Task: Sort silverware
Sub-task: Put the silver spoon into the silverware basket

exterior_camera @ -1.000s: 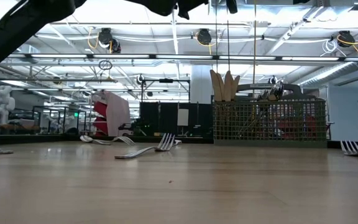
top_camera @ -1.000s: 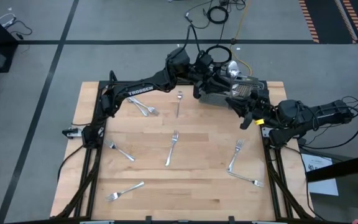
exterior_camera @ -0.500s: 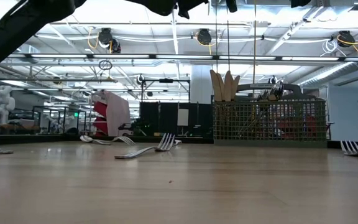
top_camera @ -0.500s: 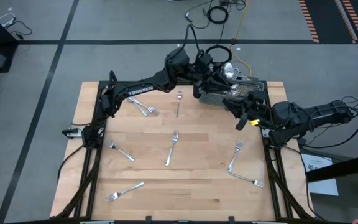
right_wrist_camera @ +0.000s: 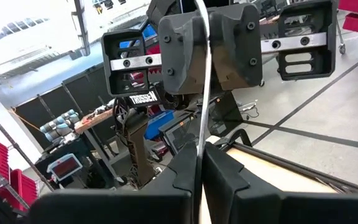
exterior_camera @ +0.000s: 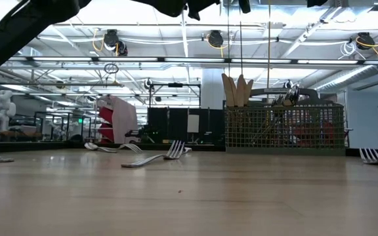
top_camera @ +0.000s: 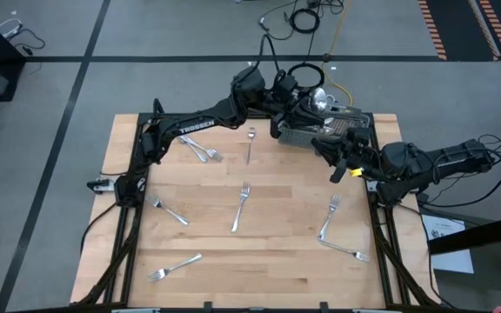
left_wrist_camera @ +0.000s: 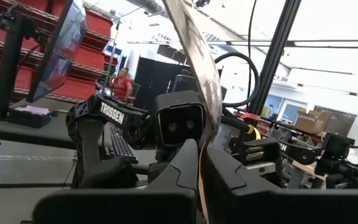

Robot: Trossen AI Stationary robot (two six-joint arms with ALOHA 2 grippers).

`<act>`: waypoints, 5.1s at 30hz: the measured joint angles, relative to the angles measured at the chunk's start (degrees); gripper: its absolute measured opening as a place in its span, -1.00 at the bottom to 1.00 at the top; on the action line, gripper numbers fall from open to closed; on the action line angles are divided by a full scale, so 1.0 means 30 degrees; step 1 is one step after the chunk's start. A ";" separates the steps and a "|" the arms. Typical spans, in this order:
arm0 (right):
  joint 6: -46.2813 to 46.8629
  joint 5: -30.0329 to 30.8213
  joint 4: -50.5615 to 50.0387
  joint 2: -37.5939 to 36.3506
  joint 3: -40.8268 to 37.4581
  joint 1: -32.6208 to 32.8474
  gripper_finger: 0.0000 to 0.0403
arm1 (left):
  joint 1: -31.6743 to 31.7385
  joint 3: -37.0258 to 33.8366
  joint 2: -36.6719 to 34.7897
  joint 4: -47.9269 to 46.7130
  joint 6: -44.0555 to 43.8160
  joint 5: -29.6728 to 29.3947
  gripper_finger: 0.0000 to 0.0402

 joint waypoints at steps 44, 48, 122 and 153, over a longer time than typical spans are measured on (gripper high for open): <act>-0.1077 0.2019 -0.3482 -0.4561 0.0029 0.0007 0.35 | 0.0614 0.0022 0.2457 -0.6420 1.5923 -1.3376 -0.96; -0.1081 0.2026 -0.3493 -0.4561 0.0025 0.0007 0.35 | 0.0773 0.0022 0.3459 -0.5348 1.6371 -1.3779 -0.96; 0.0867 0.1946 -0.4145 -0.2542 0.0000 0.0008 0.34 | -0.1309 0.0029 -0.6215 -1.7895 1.6917 -1.0790 0.02; 0.3053 -0.4101 -0.3948 0.3748 -0.0007 0.0036 0.34 | 0.4873 -1.7846 -1.1243 -2.7862 -0.2034 -1.8222 0.01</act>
